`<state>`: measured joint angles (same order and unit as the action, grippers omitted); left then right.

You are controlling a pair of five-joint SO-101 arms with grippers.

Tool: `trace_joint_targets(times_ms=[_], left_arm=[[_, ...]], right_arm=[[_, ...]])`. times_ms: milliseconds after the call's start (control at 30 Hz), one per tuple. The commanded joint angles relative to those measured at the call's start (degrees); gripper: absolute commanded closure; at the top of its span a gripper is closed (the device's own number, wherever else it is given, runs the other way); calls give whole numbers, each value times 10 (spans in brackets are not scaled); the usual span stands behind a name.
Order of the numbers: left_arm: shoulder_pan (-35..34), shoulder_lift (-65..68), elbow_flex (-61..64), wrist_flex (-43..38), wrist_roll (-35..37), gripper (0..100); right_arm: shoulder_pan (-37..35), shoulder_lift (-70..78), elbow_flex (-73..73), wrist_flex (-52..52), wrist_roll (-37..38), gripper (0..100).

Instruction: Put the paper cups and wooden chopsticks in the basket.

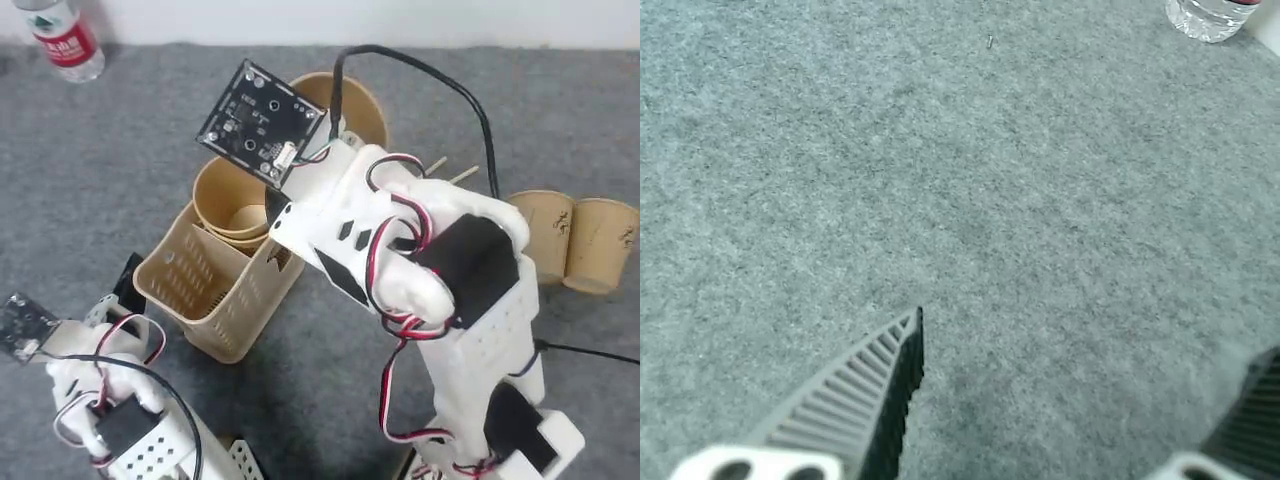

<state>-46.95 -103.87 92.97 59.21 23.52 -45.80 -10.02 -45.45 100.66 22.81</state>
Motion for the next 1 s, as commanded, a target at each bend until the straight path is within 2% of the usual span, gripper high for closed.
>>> trace_joint_targets(times_ms=[0,533,967], left_arm=[[4,-5,-1,-15,-8,555],[4,-5,-1,-15,-8,555],[4,-5,-1,-15,-8,555]], right_arm=[[-8,-9,0,18,-6,992],[-87,82,-5,-25,16,992],[-88,218,-181,19,16,992]])
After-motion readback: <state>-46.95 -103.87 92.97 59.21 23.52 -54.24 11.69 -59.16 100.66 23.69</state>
